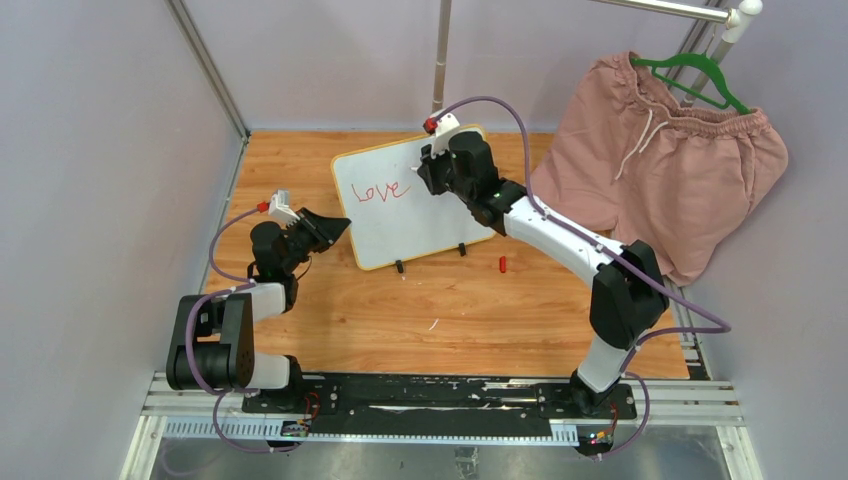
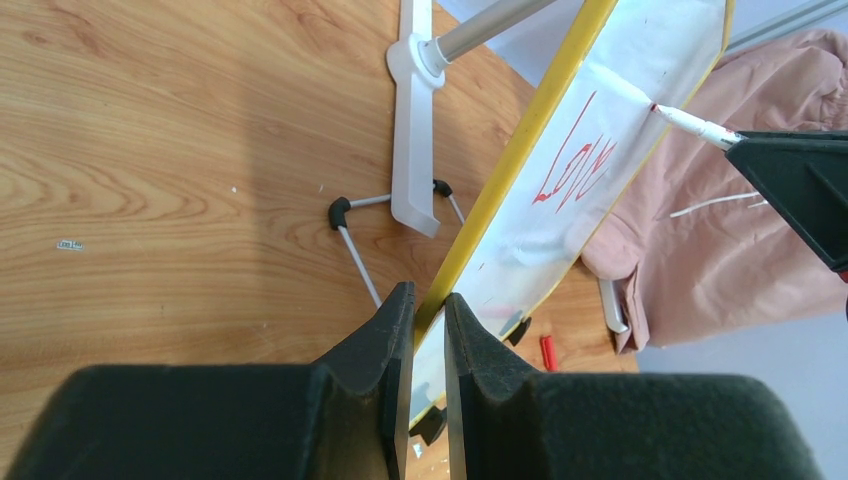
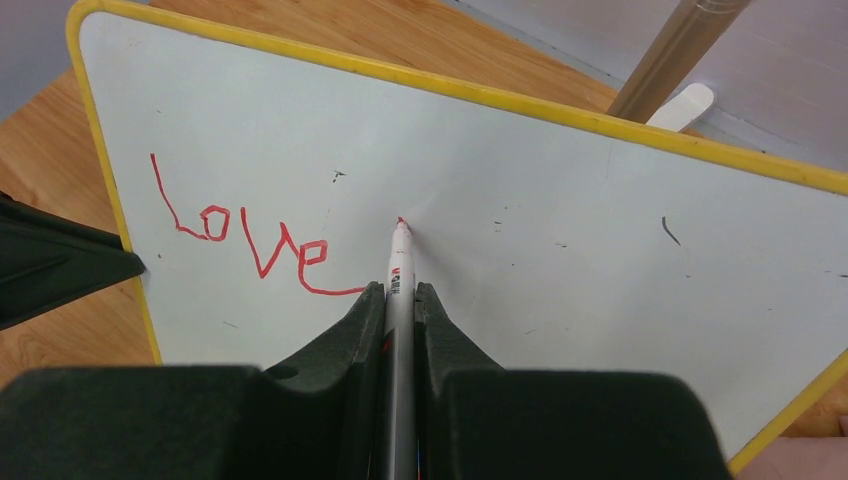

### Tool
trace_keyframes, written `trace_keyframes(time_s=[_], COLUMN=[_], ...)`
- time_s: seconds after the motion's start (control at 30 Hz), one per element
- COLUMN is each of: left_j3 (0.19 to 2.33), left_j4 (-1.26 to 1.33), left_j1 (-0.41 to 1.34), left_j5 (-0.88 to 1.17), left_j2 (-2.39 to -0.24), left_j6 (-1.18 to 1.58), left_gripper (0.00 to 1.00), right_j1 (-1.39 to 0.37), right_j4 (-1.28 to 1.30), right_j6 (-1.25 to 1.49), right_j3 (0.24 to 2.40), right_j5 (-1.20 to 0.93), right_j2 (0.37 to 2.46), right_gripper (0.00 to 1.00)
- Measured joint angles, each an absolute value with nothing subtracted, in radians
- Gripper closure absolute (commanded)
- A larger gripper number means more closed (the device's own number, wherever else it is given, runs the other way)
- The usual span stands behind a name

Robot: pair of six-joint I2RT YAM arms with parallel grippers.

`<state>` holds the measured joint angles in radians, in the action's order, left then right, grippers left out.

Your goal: Write a sentence on the whiteboard

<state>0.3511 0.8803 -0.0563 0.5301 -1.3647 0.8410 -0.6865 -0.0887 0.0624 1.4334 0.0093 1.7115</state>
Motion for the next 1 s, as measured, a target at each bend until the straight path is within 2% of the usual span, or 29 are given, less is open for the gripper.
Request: trace_keyframes(time_s=[0.43,1.0], left_j3=[0.351,0.350], left_j4=[0.879,0.870], left_j1=[-0.056,-0.050], left_j5=[0.530,0.530], left_j2=[-1.364,-1.355], left_j6=[0.841,0.841], left_gripper=[1.00,1.00], right_j1=[-0.686,-0.687], right_j4=[-0.090,-0.089], right_j6=[0.074,0.108], right_j3=[1.425,1.286], right_j5=[0.013,0.012], right_j2=[1.711,1.657], right_gripper=[1.00,1.00])
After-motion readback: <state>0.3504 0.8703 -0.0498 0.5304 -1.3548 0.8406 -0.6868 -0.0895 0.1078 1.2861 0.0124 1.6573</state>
